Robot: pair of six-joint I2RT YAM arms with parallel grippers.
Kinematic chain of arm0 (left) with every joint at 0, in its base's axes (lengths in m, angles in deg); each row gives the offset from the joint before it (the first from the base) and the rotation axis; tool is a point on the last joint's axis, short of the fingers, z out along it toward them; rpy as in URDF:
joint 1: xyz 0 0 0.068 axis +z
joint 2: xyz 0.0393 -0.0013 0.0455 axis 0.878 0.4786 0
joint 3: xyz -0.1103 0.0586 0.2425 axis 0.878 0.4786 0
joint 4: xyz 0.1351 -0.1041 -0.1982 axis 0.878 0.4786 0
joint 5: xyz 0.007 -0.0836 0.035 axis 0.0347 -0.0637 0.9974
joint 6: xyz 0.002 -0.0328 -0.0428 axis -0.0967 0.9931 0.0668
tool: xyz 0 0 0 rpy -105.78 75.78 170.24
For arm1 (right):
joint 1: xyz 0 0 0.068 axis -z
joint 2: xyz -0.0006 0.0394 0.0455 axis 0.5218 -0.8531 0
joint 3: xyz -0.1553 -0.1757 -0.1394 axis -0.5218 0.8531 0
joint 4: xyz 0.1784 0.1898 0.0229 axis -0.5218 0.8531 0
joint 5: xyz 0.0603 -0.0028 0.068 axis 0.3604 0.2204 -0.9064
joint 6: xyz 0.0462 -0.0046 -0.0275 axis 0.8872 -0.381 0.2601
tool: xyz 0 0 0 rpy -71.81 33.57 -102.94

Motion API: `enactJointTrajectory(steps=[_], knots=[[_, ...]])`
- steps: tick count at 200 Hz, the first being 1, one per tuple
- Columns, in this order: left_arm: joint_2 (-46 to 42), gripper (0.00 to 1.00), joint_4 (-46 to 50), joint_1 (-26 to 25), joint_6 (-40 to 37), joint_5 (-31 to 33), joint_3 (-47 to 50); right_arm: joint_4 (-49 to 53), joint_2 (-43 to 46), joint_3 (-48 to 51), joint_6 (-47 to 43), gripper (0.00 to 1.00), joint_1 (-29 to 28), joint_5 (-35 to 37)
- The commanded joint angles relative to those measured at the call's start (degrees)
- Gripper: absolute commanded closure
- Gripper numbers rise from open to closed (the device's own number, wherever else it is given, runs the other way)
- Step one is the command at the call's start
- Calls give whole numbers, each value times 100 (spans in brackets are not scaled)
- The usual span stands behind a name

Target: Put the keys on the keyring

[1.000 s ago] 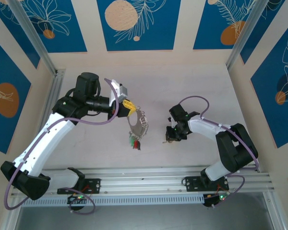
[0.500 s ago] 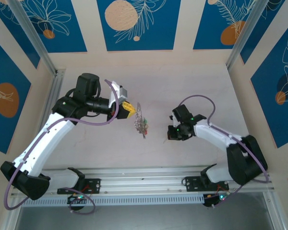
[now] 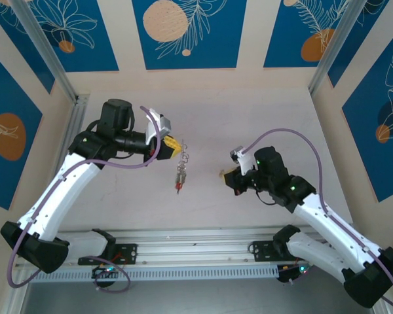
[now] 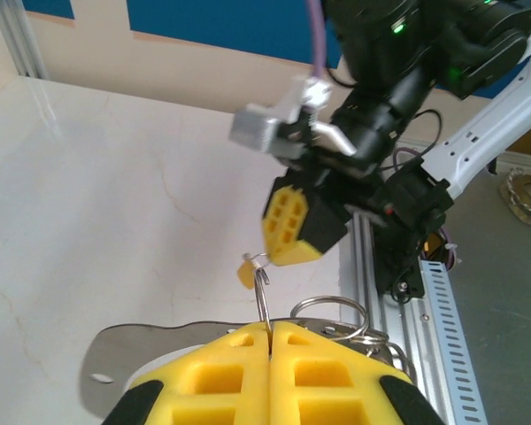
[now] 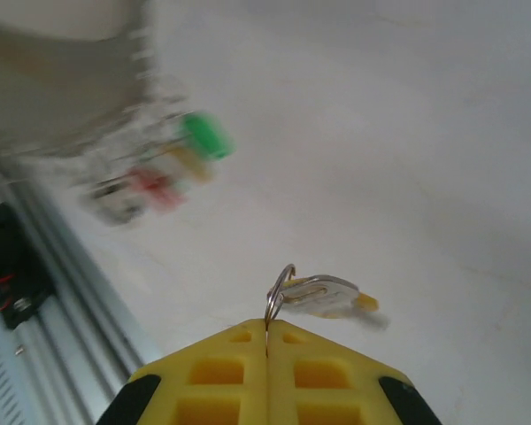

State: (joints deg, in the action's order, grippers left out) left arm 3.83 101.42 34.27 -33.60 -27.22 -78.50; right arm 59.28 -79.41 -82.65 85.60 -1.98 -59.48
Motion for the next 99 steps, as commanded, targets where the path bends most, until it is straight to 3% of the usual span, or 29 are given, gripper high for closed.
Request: enactJointTrajectory(steps=[1, 49, 99], knots=[[-18, 100, -236, 111, -73, 128, -209, -83, 24, -443, -692, 100, -52, -1204], [235, 100, -199, 96, -241, 414, -398, -102, -486, -1645, -673, 100, -39, -3036], [278, 100, -70, 37, -408, 474, -426, 174, -1110, -2683, -793, 100, 141, -4099]])
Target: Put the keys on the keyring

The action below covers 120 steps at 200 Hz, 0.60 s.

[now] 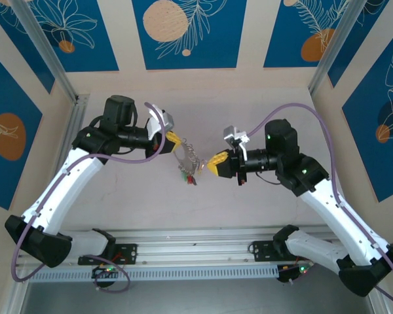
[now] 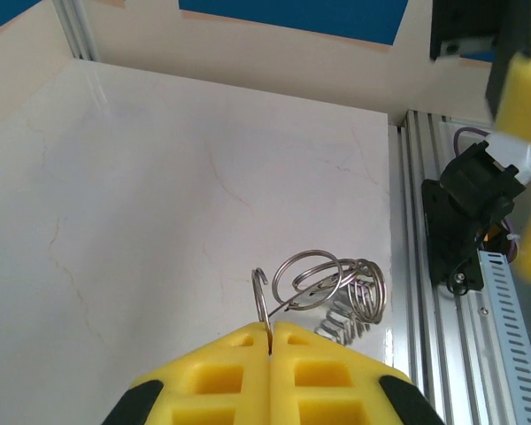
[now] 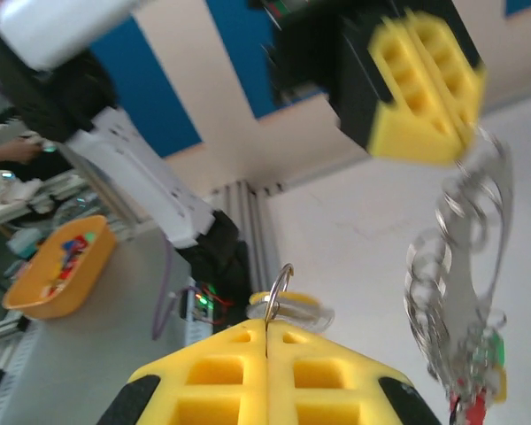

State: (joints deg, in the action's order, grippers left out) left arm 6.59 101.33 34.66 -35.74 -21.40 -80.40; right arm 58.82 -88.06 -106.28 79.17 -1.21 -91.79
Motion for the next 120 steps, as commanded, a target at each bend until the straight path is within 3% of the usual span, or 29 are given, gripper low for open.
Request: enactJointTrajectory(steps=[1, 63, 120], knots=[[5, 100, -59, -5, -197, -111, -235, 213, -253, -331, -145, 100, 66, -879], [-140, 100, 6, -65, -284, -277, -161, -705, -803, -319, 373, 100, 199, -1553], [-235, 100, -5, -168, -296, -358, -77, -1771, -968, -30, 860, 100, 77, -1488]])
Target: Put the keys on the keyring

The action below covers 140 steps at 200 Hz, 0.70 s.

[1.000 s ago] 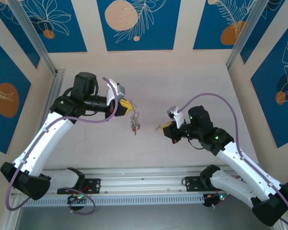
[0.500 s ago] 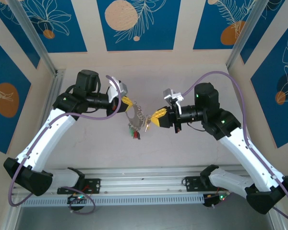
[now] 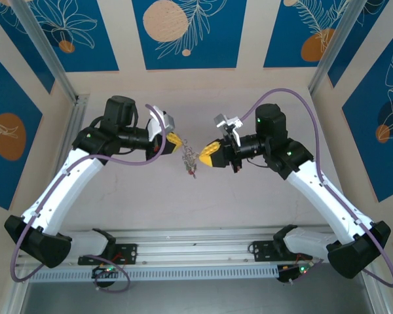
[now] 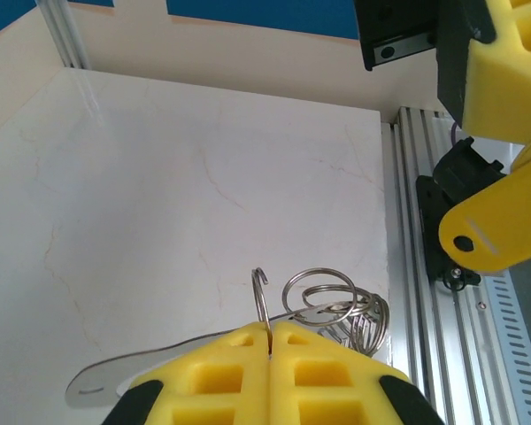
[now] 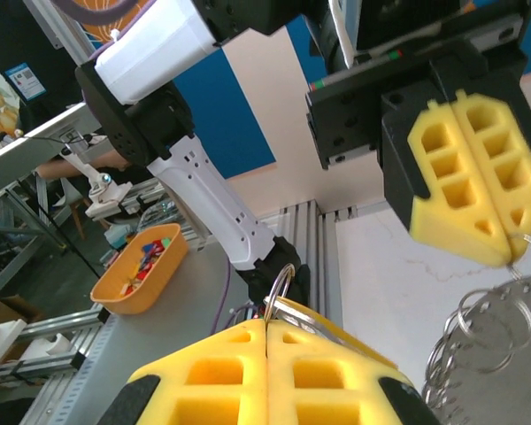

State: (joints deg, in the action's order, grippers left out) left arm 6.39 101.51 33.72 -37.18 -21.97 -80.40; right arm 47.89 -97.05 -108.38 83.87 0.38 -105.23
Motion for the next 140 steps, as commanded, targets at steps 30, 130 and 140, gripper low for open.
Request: enactJointTrajectory(steps=[30, 130, 140], knots=[[-213, 100, -48, -100, -121, -352, -78, -773, -257, 255, 511, 100, -77, 37], [-227, 100, 87, -261, -215, -269, -80, -735, -628, 67, 645, 100, 25, 198], [-231, 100, 92, -277, -222, -252, -78, -654, -643, 45, 622, 100, 33, 240]])
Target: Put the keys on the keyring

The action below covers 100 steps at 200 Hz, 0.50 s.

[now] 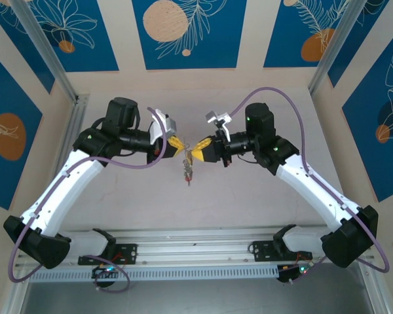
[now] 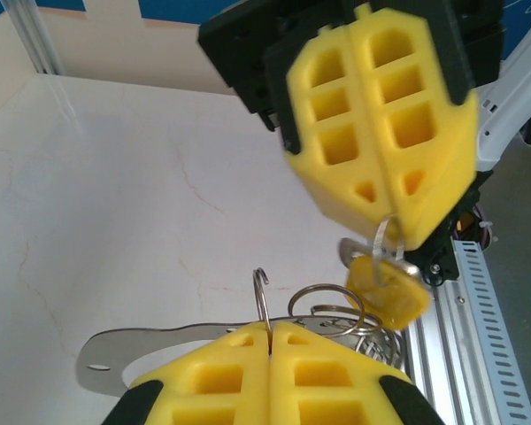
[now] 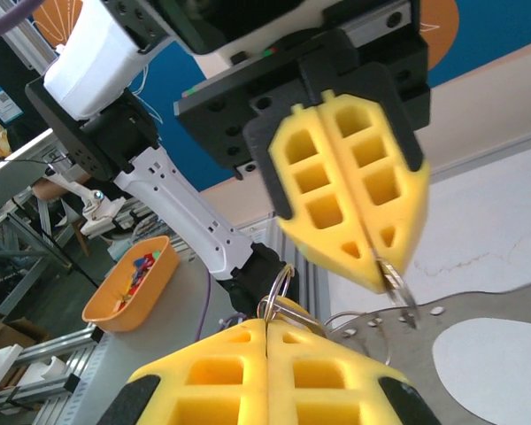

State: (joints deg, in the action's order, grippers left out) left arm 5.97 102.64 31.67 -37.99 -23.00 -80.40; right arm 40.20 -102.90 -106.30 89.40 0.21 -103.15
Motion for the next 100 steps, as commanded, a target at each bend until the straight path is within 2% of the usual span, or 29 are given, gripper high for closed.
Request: enactJointTrajectory(steps=[1, 100], knots=[[-188, 100, -21, -69, -142, -153, -78, 120, -59, -163, 64, 100, 45, 38], [-185, 100, 137, -232, -270, 84, -104, 619, -253, -368, -121, 100, 119, 371]])
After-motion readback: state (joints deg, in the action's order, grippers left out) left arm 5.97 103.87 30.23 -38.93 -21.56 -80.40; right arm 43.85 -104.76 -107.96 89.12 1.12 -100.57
